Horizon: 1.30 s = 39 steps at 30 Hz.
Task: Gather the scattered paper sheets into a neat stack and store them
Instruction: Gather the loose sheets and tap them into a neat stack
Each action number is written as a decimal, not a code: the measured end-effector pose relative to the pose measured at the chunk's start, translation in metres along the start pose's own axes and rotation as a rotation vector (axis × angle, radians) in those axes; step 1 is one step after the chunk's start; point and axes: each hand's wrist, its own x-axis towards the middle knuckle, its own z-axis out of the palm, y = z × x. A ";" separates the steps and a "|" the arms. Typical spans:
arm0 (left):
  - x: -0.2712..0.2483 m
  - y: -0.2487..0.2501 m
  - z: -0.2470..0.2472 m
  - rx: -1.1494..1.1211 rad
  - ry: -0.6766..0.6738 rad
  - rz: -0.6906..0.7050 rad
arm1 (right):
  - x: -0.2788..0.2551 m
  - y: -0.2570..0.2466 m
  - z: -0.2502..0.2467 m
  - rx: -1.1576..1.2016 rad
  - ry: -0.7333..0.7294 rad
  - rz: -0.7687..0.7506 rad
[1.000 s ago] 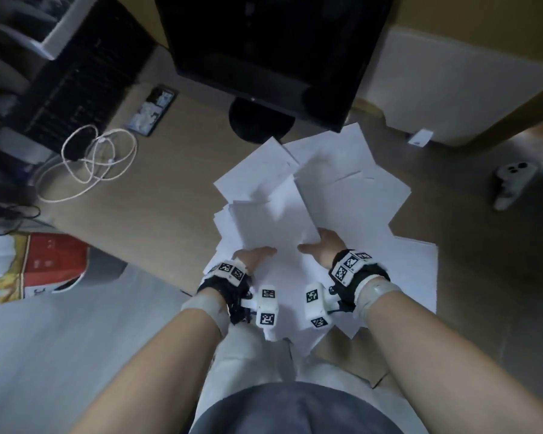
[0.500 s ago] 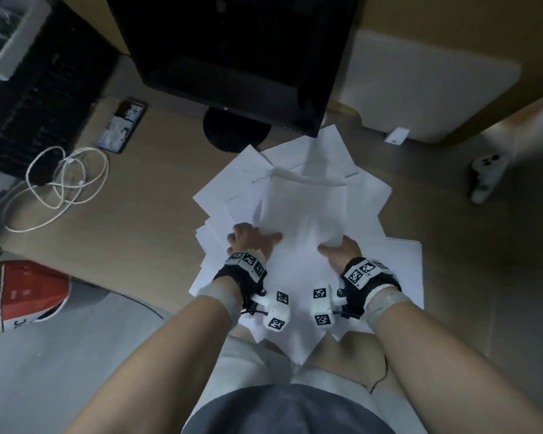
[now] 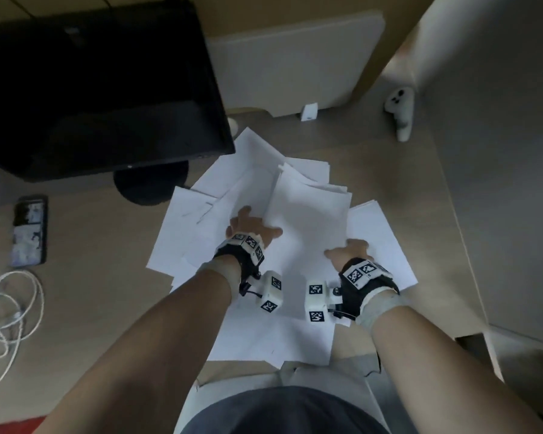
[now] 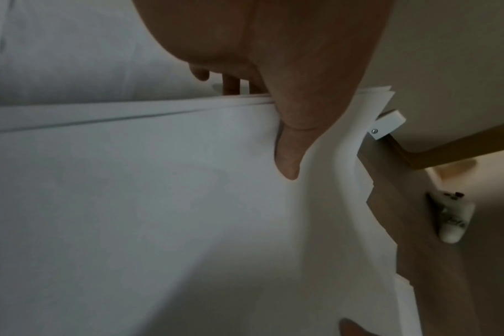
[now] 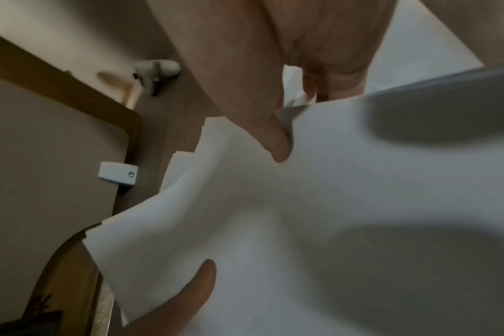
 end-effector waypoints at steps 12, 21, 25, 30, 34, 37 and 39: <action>-0.003 -0.029 0.003 -0.329 -0.065 -0.098 | -0.016 0.007 0.012 0.210 -0.193 -0.227; -0.058 -0.092 0.008 -0.689 0.228 -0.179 | -0.048 -0.004 0.027 0.116 -0.436 -0.477; -0.085 -0.116 0.024 -0.828 0.265 -0.298 | -0.061 -0.003 0.036 -0.058 -0.454 -0.558; -0.089 -0.149 0.043 -0.965 0.358 -0.375 | -0.054 0.017 0.021 0.092 -0.269 -0.471; -0.086 -0.147 0.049 -1.336 0.334 -0.423 | -0.048 0.023 0.001 0.217 -0.133 -0.411; -0.090 -0.139 0.039 -1.714 0.131 -0.540 | -0.053 0.025 0.000 0.258 -0.110 -0.404; -0.092 -0.143 0.032 -1.852 0.040 -0.583 | -0.059 0.027 0.003 0.303 -0.132 -0.382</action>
